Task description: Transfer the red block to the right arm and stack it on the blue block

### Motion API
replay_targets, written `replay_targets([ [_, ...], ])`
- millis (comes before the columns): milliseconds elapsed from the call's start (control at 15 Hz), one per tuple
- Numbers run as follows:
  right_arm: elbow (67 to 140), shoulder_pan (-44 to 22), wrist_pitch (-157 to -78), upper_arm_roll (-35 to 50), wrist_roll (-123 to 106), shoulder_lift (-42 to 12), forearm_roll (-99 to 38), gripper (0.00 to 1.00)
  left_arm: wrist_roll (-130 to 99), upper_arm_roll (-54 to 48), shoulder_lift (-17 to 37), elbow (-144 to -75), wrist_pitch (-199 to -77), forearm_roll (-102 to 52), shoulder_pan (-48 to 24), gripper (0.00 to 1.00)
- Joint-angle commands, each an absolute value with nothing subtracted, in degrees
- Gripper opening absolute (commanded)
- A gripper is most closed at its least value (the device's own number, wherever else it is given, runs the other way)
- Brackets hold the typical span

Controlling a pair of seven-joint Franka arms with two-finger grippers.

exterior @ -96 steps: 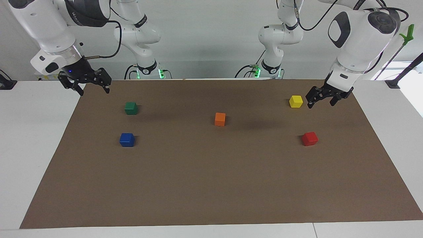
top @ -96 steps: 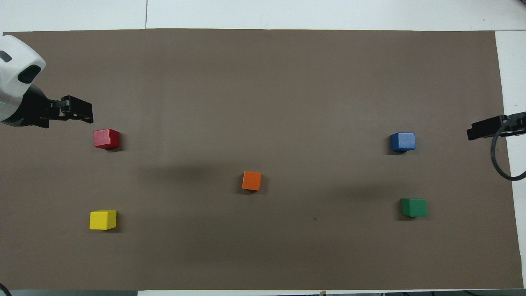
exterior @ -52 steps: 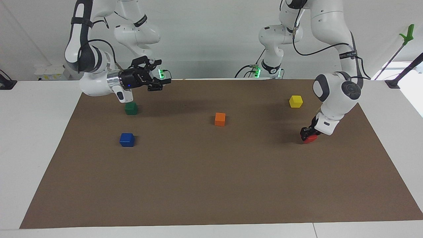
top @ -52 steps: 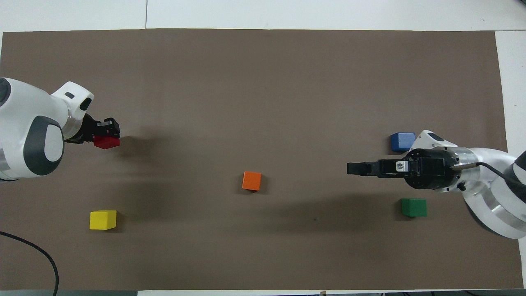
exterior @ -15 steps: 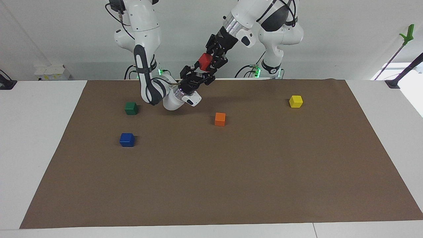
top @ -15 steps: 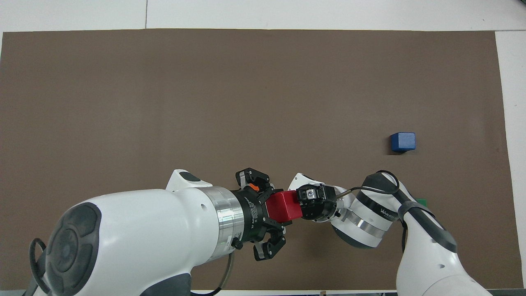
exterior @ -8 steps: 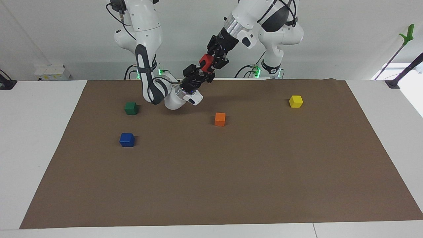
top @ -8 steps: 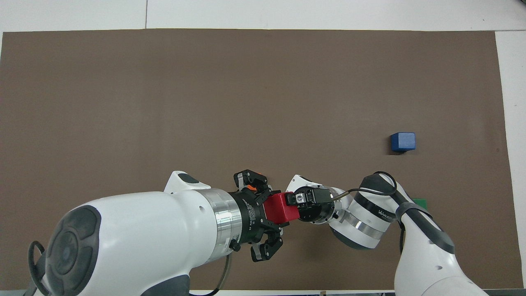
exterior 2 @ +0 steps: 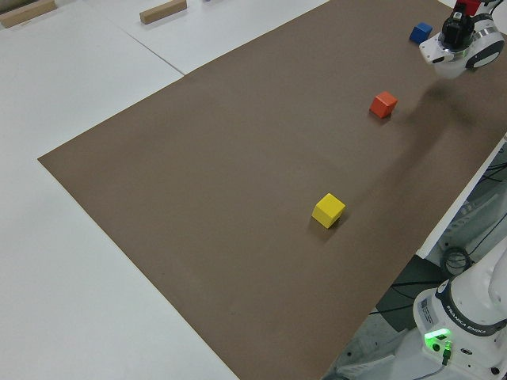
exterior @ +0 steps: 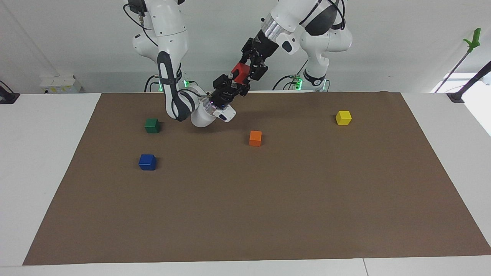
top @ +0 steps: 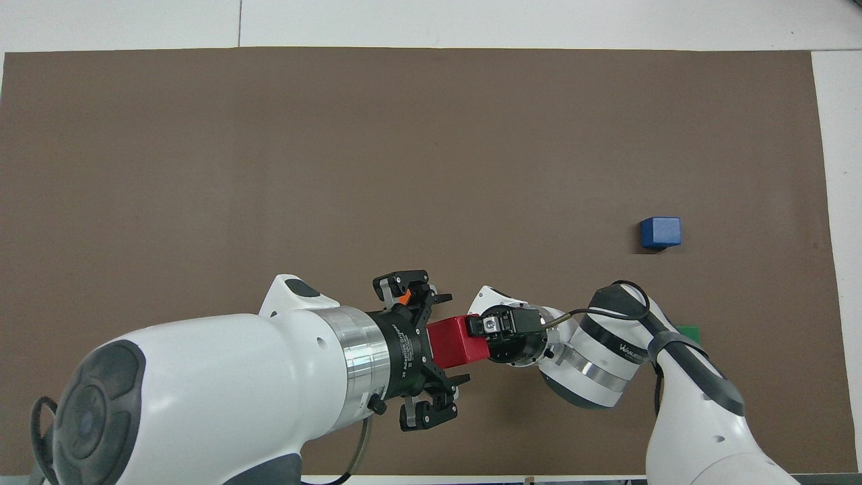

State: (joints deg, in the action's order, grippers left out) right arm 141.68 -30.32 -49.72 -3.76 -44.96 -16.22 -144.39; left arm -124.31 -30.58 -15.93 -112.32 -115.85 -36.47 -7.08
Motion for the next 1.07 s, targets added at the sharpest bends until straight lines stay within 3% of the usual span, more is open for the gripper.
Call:
replay_targets([
  [0, 141.68, -30.5, -50.8, -3.69, -44.92, -15.56, -145.63, 0.0, -116.93, -26.39, -18.89, -111.98, -110.24, -35.51, -6.77, 1.0],
  [333, 140.81, -26.73, -56.06, -3.78, -41.93, -12.14, -140.3, 0.0, -95.77, -17.42, -19.51, -111.71, -104.07, -32.72, -5.89, 1.0],
  [667, 139.49, -20.49, -59.67, -3.95, -37.27, -8.71, -130.97, 0.0, -59.41, -16.7, -19.25, -111.62, -99.85, -18.73, 3.66, 1.0],
  [1000, 138.08, -12.58, -70.9, -3.96, -29.56, -0.02, -117.88, 0.0, -25.28, -16.61, -14.96, -110.75, -99.84, -5.9, 8.25, 1.0],
])
